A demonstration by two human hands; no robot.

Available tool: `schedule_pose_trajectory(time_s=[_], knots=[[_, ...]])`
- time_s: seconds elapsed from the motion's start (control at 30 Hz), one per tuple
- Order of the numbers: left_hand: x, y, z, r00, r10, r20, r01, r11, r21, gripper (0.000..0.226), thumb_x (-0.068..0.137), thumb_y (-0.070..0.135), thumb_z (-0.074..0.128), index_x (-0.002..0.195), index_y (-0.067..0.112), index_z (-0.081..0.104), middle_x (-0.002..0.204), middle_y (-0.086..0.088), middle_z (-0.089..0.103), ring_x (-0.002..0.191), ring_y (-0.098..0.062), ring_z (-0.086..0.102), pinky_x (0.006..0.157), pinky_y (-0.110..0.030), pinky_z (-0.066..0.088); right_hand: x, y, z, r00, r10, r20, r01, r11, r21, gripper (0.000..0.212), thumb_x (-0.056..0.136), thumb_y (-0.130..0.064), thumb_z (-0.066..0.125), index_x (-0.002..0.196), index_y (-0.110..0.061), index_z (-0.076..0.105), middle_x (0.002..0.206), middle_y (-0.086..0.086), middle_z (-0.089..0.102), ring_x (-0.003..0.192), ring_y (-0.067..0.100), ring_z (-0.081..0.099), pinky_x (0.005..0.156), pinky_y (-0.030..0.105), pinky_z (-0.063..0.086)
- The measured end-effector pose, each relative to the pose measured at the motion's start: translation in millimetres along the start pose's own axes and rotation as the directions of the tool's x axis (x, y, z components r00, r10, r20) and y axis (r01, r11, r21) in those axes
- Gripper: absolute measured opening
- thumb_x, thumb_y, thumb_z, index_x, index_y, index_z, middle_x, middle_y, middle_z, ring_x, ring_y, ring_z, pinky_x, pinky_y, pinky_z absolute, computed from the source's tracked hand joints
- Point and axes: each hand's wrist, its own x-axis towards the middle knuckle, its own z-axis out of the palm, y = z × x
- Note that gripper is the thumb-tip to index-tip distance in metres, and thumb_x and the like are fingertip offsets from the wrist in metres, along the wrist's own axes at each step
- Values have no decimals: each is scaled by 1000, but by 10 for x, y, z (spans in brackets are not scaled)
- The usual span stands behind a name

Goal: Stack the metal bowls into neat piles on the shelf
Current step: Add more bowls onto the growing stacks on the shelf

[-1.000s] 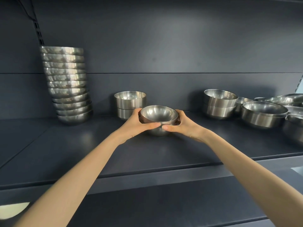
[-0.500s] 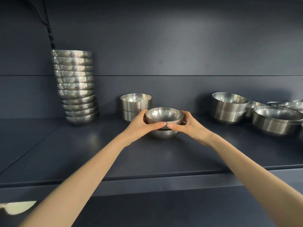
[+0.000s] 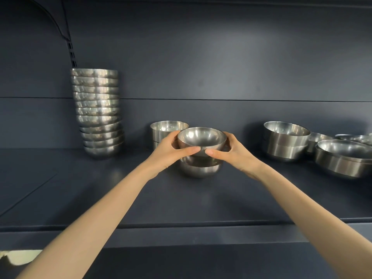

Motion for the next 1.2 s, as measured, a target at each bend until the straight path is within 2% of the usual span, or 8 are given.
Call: schedule_pose_trajectory(time_s=[0.17, 0.27, 0.37, 0.5, 0.63, 0.73, 0.83, 1.2], knots=[[120, 290, -126, 973, 102, -207, -114, 992, -47, 53, 74, 29, 80, 119, 25, 53, 114, 8, 65, 107, -2, 61, 93, -22, 48, 275, -347, -6, 993, -121, 17, 119, 989, 89, 94, 64, -49, 85, 140, -19, 38, 130, -9, 58, 119, 3, 55, 89, 17, 48], [159, 423, -307, 948, 143, -285, -161, 986, -43, 68, 70, 38, 82, 128, 19, 54, 118, 4, 64, 112, -9, 60, 97, -27, 49, 506, -549, 88, 985, -172, 28, 167, 977, 133, 103, 56, -61, 84, 139, -18, 41, 130, -5, 60, 123, 11, 54, 106, 33, 44], [154, 539, -522, 920, 160, -358, -174, 985, -9, 98, 55, 58, 84, 136, 17, 47, 126, 4, 60, 120, -10, 55, 104, -29, 44, 703, -744, 248, 973, -225, 40, 214, 957, 197, 106, 52, -61, 82, 140, -18, 39, 129, -1, 60, 122, 13, 56, 108, 36, 43], [179, 736, -918, 880, 204, -428, -200, 978, 54, 46, 74, 35, 80, 112, 24, 57, 113, 0, 65, 106, -7, 61, 95, -22, 47, 958, -1043, 497, 958, -282, 56, 264, 940, 216, 104, 54, -66, 79, 137, -18, 41, 128, -2, 59, 120, 10, 56, 107, 35, 44], [241, 1013, -1369, 863, 286, -417, -220, 955, 199, 37, 81, 32, 75, 106, 8, 62, 97, 4, 66, 97, -8, 63, 90, -18, 49, 1209, -1416, 738, 939, -341, 40, 327, 924, 198, 104, 59, -68, 78, 140, -17, 36, 129, -6, 56, 122, 8, 53, 107, 36, 43], [329, 1149, -1705, 853, 301, -426, -217, 948, 235, 18, 84, 30, 72, 88, 16, 60, 94, 7, 65, 85, 3, 60, 85, -16, 49, 1372, -1735, 935, 934, -357, 15, 347, 916, 202, 108, 57, -69, 71, 141, -14, 29, 129, -8, 51, 123, 10, 50, 106, 32, 41], [419, 1196, -2056, 846, 302, -440, -226, 949, 218, 21, 86, 30, 70, 82, 35, 50, 88, 19, 57, 71, 18, 56, 76, -7, 46, 1608, -2007, 1173, 936, -351, -6, 348, 926, 148, 92, 72, -65, 69, 138, -12, 33, 128, -6, 50, 120, 12, 49, 96, 28, 42], [693, 784, -3056, 915, 213, -342, -185, 976, 112, 16, 86, 31, 69, 87, 33, 53, 98, 19, 59, 93, 9, 54, 94, -17, 39, 2244, -2191, 1878, 951, -310, 16, 310, 951, -11, 95, 79, -60, 67, 145, -6, 26, 144, -1, 42, 131, 15, 42, 104, 27, 37]])
